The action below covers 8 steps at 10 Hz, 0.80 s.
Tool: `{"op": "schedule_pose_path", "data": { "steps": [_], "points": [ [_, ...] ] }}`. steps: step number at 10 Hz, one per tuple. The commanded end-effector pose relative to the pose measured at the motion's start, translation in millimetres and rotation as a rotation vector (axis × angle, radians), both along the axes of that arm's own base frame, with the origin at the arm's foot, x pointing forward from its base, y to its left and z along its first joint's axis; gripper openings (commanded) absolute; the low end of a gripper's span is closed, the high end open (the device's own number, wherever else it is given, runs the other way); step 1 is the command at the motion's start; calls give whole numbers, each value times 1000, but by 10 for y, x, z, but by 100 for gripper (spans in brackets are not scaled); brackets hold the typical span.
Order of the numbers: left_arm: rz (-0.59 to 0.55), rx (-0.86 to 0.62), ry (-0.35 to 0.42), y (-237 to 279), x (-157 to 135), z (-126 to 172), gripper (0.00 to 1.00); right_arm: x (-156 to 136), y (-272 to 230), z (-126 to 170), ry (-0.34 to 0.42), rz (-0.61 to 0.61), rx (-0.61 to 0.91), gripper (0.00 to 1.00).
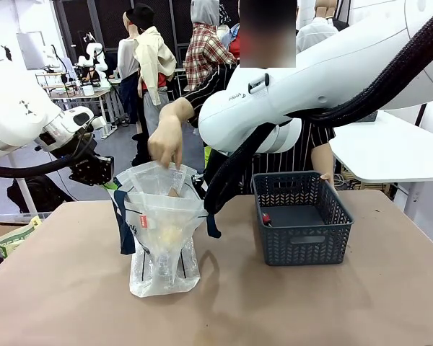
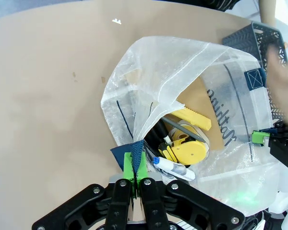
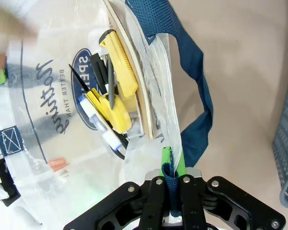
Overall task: Transfer purchased items from the store into the shopping bag.
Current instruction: Move the Reusable shopping bag to the right side of the table.
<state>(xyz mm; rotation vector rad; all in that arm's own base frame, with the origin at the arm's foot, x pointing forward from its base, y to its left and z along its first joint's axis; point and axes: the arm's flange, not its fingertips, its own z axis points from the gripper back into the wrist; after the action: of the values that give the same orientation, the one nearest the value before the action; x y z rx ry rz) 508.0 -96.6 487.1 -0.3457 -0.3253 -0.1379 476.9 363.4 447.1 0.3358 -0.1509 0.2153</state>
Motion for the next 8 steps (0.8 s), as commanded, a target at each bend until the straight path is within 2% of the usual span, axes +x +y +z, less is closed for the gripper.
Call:
{"op": "schedule_pose_path", "data": {
  "steps": [1,8],
  "points": [
    [4,3,-7,14,-18,20,0,-2,-37,-7,9,19,20,0],
    [4,3,-7,14,-18,20,0,-2,-37,-7,9,19,20,0]
  ]
}}
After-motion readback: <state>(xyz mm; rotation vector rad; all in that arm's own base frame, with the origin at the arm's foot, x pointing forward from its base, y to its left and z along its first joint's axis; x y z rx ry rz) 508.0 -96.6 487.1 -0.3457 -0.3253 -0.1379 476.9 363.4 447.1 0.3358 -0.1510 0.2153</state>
